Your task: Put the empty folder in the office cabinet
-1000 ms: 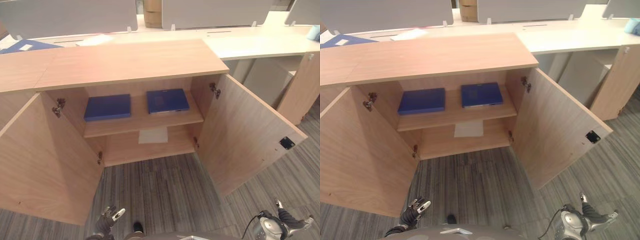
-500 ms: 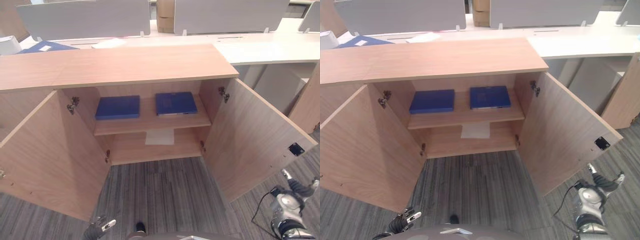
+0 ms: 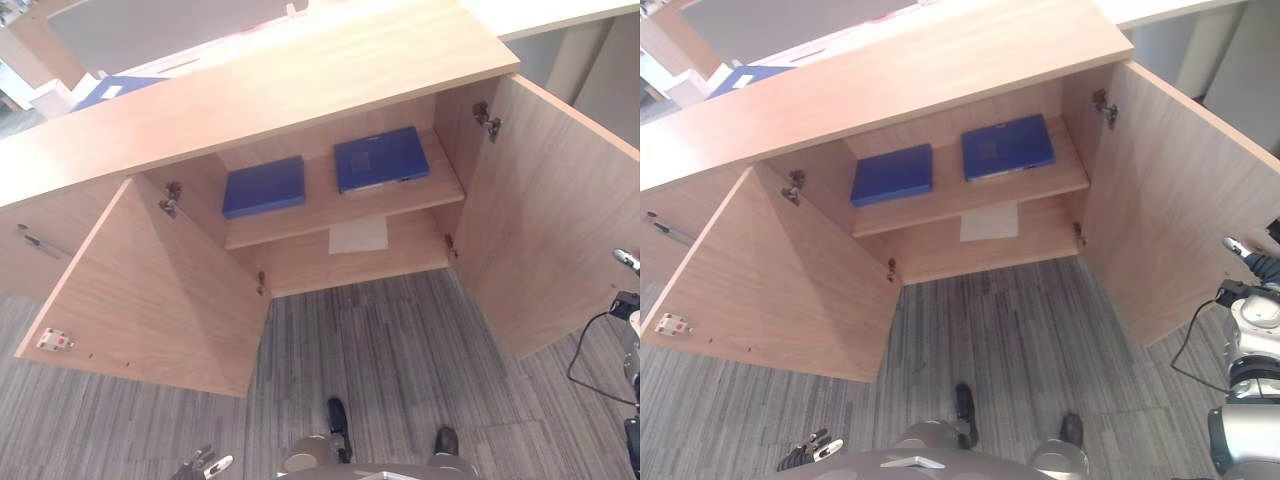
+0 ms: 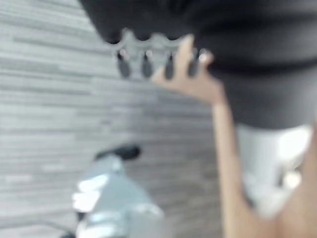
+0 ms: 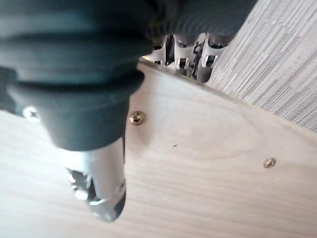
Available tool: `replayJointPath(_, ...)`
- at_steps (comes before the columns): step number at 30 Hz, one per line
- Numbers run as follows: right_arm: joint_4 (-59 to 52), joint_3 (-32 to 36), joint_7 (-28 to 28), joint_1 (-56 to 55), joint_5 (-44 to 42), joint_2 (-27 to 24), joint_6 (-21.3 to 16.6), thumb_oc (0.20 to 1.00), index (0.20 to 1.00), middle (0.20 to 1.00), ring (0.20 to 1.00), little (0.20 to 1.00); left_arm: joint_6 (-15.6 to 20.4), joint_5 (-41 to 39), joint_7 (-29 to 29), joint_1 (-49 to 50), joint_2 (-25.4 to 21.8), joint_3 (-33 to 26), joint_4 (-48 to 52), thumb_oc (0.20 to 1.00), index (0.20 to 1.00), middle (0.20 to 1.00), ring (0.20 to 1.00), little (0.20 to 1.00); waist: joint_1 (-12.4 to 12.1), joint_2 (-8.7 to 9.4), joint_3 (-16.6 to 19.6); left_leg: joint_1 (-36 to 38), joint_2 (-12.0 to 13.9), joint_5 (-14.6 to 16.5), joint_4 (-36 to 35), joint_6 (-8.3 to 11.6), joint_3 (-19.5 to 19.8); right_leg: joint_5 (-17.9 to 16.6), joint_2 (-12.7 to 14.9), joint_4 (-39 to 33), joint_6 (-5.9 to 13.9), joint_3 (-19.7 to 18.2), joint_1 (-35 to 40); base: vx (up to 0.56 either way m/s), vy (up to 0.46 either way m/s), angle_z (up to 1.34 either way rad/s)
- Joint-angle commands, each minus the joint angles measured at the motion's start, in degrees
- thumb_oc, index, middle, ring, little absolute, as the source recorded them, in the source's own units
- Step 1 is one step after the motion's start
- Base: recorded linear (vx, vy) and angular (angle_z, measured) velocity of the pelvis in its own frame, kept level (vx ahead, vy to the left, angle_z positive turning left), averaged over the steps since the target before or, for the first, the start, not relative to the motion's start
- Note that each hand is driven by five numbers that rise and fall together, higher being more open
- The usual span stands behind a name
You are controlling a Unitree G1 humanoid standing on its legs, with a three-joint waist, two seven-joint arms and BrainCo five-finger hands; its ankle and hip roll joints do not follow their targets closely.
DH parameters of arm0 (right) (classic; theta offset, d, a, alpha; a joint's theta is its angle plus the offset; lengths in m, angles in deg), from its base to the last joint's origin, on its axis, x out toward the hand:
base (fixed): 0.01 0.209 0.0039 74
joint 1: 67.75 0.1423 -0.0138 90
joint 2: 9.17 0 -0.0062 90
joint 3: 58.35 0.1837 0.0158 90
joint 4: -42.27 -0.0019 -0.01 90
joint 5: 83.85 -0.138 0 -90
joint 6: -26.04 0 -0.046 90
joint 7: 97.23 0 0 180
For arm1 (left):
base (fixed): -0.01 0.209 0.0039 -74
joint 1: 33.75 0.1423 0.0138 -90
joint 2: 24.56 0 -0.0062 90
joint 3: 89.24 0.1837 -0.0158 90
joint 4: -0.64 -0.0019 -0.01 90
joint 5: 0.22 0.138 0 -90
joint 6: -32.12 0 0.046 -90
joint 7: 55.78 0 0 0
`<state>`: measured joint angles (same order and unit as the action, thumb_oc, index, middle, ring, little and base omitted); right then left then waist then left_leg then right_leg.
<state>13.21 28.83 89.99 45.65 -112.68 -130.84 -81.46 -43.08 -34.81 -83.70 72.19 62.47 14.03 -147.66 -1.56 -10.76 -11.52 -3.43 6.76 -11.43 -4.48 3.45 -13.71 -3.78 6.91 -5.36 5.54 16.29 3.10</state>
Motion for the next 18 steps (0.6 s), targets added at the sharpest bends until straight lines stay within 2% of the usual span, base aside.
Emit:
replayJointPath(1, -0.46, 0.17, -13.75, 5.58, -0.14, 1.74, 0.04, 1.000, 1.000, 1.000, 1.000, 1.000, 1.93, 0.53, -0.72, -6.42, -3.17, 0.14, -0.05, 1.000, 1.000, 1.000, 1.000, 1.000, -1.90, 5.55, -2.06, 6.68, -1.37, 10.69, -0.17, 0.72, 1.26, 1.62, 1.72, 0.36, 0.27, 1.73, -1.28, -0.04, -0.027, -0.03)
replayJointPath(2, -0.14, -0.50, -17.52, 6.20, -0.15, 1.48, -0.30, 1.000, 1.000, 1.000, 1.000, 1.000, 1.86, 0.35, -0.68, -6.91, -3.47, 0.17, 0.06, 1.000, 1.000, 1.000, 1.000, 1.000, -1.87, 5.63, -2.36, 6.49, -1.24, 10.63, -0.13, 0.80, 1.20, 1.61, 1.69, 0.36, 0.26, 1.77, -1.48, -0.07, -0.026, -0.01)
replayJointPath(3, -0.51, -2.50, -24.72, 7.72, -0.80, 1.81, -0.64, 1.000, 1.000, 1.000, 1.000, 1.000, 1.84, 0.46, -1.07, -7.62, -4.00, -0.14, -0.05, 1.000, 1.000, 1.000, 1.000, 1.000, -1.91, 5.83, -2.80, 6.40, -1.11, 10.49, -0.13, 0.90, 1.11, 1.51, 1.61, 0.36, 0.18, 1.71, -1.65, -0.07, -0.026, -0.01)
replayJointPath(5, -0.55, -3.10, -25.78, 7.82, -0.92, 2.03, -1.10, 1.000, 1.000, 1.000, 1.000, 1.000, 1.87, 0.51, -1.22, -7.84, -4.15, -0.20, -0.28, 1.000, 1.000, 1.000, 1.000, 1.000, -1.93, 5.94, -2.88, 6.40, -1.11, 10.48, -0.10, 0.89, 1.14, 1.48, 1.61, 0.36, 0.20, 1.75, -1.64, -0.02, -0.008, -0.02)
replayJointPath(6, -1.20, -4.36, -28.54, 8.20, -0.62, 2.51, -1.59, 1.000, 1.000, 1.000, 1.000, 1.000, 1.87, 0.65, -1.35, -7.98, -4.32, -0.36, -0.52, 1.000, 1.000, 1.000, 1.000, 1.000, -2.03, 6.10, -2.89, 6.55, -1.09, 10.44, -0.08, 0.87, 1.12, 1.51, 1.62, 0.36, 0.21, 1.86, -1.44, 0.01, 0.009, -0.06)
replayJointPath(9, -4.54, -6.88, -31.41, 7.86, -0.36, 4.62, -2.43, 1.000, 1.000, 1.000, 1.000, 1.000, 1.99, 0.45, -1.50, -7.65, -4.26, -1.05, -0.59, 1.000, 1.000, 1.000, 1.000, 1.000, -2.20, 6.45, -2.51, 7.04, -1.07, 10.43, -0.04, 0.94, 1.02, 1.61, 1.72, 0.36, 0.31, 2.27, -0.84, 0.03, 0.049, -0.03)
replayJointPath(18, -14.29, -9.90, -26.60, 2.45, 3.22, 11.01, -2.30, 1.000, 1.000, 1.000, 1.000, 1.000, 3.16, -0.21, 0.07, -5.71, -3.02, -3.81, 2.05, 1.000, 1.000, 1.000, 1.000, 1.000, -3.60, 8.10, -0.62, 8.18, -1.13, 10.95, 0.00, 0.63, 1.29, 1.97, 1.99, 0.36, 0.53, 4.05, 1.23, 0.08, 0.101, -0.03)
